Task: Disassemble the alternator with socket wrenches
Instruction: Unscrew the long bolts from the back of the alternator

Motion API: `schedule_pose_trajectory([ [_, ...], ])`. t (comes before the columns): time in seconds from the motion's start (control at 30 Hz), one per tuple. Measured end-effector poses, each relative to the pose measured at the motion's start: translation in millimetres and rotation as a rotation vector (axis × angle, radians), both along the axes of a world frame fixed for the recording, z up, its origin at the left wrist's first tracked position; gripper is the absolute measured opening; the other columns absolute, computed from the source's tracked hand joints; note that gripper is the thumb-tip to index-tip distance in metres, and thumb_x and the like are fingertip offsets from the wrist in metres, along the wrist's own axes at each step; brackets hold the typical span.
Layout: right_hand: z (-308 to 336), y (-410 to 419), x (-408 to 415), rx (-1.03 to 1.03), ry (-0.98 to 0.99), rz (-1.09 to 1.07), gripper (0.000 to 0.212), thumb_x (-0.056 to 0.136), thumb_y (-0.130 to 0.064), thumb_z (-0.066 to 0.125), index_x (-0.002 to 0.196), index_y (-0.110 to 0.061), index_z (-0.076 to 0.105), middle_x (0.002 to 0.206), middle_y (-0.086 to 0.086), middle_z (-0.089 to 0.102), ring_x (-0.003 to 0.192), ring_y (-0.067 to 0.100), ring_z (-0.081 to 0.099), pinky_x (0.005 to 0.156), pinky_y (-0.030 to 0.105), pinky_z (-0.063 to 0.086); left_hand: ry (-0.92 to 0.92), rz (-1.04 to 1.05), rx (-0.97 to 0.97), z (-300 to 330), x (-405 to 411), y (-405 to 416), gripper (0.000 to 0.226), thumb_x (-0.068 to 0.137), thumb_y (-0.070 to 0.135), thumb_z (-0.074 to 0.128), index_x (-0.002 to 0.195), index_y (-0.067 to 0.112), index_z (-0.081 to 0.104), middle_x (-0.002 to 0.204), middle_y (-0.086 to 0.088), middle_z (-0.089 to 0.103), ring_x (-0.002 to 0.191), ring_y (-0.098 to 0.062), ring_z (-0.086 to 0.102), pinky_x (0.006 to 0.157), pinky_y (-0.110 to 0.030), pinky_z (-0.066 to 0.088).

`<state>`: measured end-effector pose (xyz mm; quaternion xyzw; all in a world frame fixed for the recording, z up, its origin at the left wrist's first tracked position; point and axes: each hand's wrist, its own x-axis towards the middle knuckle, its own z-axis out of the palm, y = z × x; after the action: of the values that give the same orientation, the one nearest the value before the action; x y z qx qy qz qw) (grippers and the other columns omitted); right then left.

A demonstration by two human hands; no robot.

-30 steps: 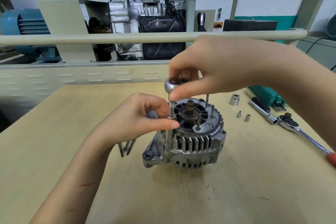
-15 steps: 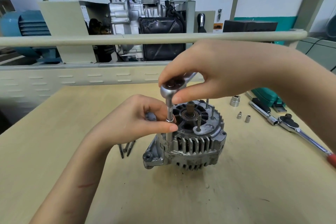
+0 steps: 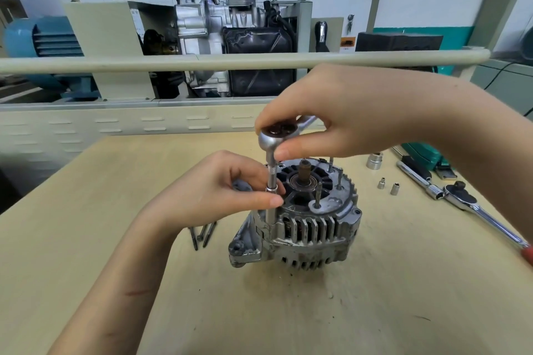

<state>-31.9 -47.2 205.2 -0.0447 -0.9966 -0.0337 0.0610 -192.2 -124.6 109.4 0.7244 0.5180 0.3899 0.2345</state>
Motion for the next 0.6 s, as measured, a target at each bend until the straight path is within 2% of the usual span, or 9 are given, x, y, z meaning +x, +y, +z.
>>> schedule_pose_trajectory([
  [0.03,0.0,0.1,-0.2,0.010,0.005,-0.015,0.038,0.078,-0.050,0.041,0.094,-0.022,0.062,0.078,-0.015,0.058,0.073,0.001,0.052,0.065,0.015,0.038,0.002,0.015,0.008,-0.6,0.6,0.6,0.003,0.068,0.034,0.071,0.068,0.037,0.071,0.078,0.003,0.072,0.077,-0.015,0.067,0.072,-0.030,0.053],
  [0.1,-0.5,-0.4,-0.9,0.056,0.013,-0.066,0.048,0.073,-0.057,0.035,0.091,-0.021,0.061,0.071,-0.013,0.054,0.066,0.002,0.050,0.060,0.020,0.038,0.026,0.047,0.041,-2.4,1.6,2.3,0.009,0.065,0.041,0.074,0.063,0.035,0.068,0.067,0.008,0.068,0.065,-0.007,0.063,0.063,-0.024,0.050],
  [0.17,-1.5,-2.1,-1.5,0.115,0.032,-0.101,0.054,0.071,-0.061,0.030,0.087,-0.019,0.060,0.062,-0.011,0.048,0.057,0.002,0.045,0.053,0.021,0.034,0.042,0.072,0.060,-3.4,2.0,4.6,0.024,0.061,0.046,0.075,0.058,0.025,0.064,0.058,0.011,0.062,0.056,0.000,0.055,0.055,-0.015,0.043],
  [0.2,-2.0,-2.7,-1.6,0.137,0.041,-0.100,0.056,0.071,-0.062,0.029,0.086,-0.018,0.060,0.060,-0.011,0.046,0.055,0.002,0.043,0.052,0.022,0.034,0.040,0.079,0.053,-3.5,1.9,5.3,0.028,0.061,0.045,0.075,0.058,0.020,0.063,0.057,0.010,0.061,0.055,0.000,0.053,0.055,-0.016,0.041],
  [0.27,-2.8,-2.6,-1.9,0.152,0.039,-0.075,0.055,0.072,-0.060,0.029,0.086,-0.017,0.060,0.061,-0.009,0.049,0.057,0.004,0.045,0.055,0.026,0.036,0.032,0.078,0.023,-3.3,0.9,5.4,0.030,0.063,0.042,0.076,0.064,0.015,0.064,0.059,0.007,0.064,0.056,-0.007,0.055,0.056,-0.024,0.044],
  [0.4,-1.1,0.2,-1.7,0.027,-0.006,-0.001,0.034,0.079,-0.049,0.039,0.082,-0.020,0.057,0.068,-0.009,0.054,0.063,0.007,0.048,0.063,0.025,0.039,-0.016,0.016,-0.025,-1.0,0.1,1.2,0.012,0.066,0.035,0.069,0.073,0.026,0.073,0.079,0.001,0.072,0.074,-0.018,0.066,0.069,-0.030,0.051],
  [0.53,-0.5,3.5,-2.5,-0.003,-0.007,0.028,0.032,0.085,-0.040,0.046,0.098,-0.017,0.063,0.085,-0.010,0.063,0.078,0.006,0.055,0.075,0.027,0.040,-0.001,0.043,-0.002,-0.4,-1.2,0.4,0.017,0.066,0.033,0.072,0.071,0.016,0.072,0.078,-0.008,0.070,0.073,-0.026,0.064,0.069,-0.039,0.049],
  [0.6,-1.8,3.1,-3.2,-0.011,0.003,0.037,0.027,0.086,-0.041,0.048,0.094,-0.019,0.062,0.081,-0.013,0.061,0.075,0.003,0.053,0.072,0.022,0.041,0.012,0.063,0.014,-0.9,-1.6,0.9,0.023,0.066,0.034,0.076,0.070,0.012,0.070,0.077,-0.012,0.069,0.073,-0.029,0.062,0.069,-0.041,0.047],
])
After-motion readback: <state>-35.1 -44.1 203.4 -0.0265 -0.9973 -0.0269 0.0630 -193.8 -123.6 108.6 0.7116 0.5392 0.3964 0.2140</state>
